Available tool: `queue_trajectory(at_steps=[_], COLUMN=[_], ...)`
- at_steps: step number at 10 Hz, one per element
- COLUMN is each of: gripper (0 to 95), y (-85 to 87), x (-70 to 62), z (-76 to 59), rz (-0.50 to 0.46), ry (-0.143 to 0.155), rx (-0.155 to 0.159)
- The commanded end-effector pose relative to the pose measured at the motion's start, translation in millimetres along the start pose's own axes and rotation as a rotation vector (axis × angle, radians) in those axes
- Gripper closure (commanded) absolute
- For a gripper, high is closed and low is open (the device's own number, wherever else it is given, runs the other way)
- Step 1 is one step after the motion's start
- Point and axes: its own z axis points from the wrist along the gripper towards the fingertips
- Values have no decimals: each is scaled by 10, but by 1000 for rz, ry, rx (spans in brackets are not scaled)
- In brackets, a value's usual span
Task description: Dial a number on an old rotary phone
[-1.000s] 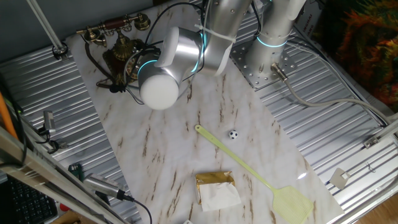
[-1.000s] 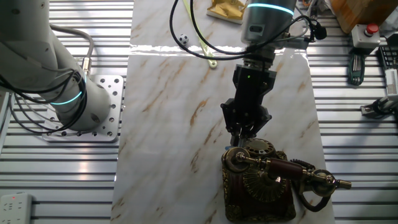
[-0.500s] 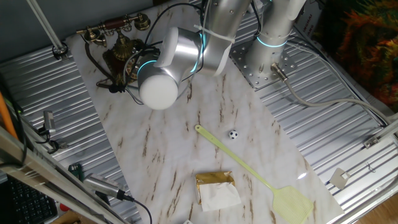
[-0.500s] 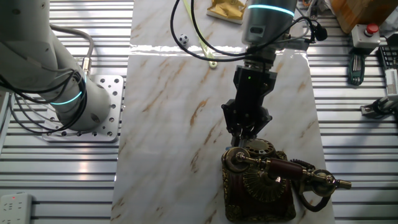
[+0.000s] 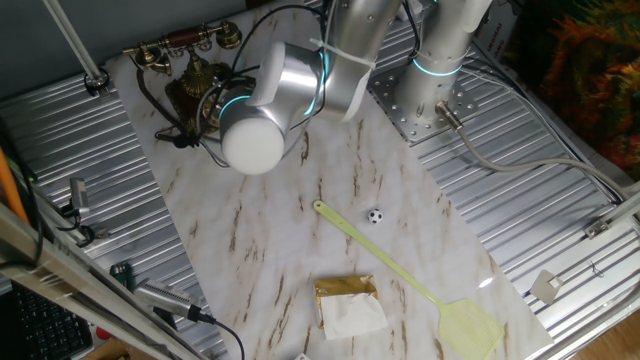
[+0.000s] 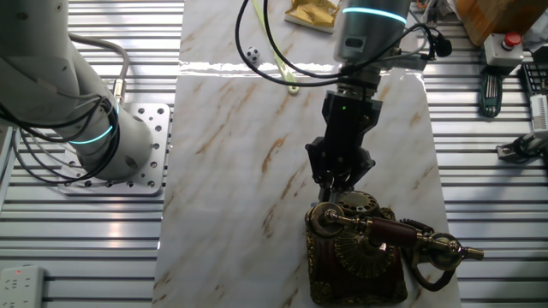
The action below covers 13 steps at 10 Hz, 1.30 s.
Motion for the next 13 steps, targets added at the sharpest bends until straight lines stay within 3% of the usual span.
queue_trajectory(at_steps=[1,13], gripper=[950,950], y=[-1,12], x=[-2,-47], z=[-1,17], rz=[3,39], ry=[-2,-17], rx=[-4,-81])
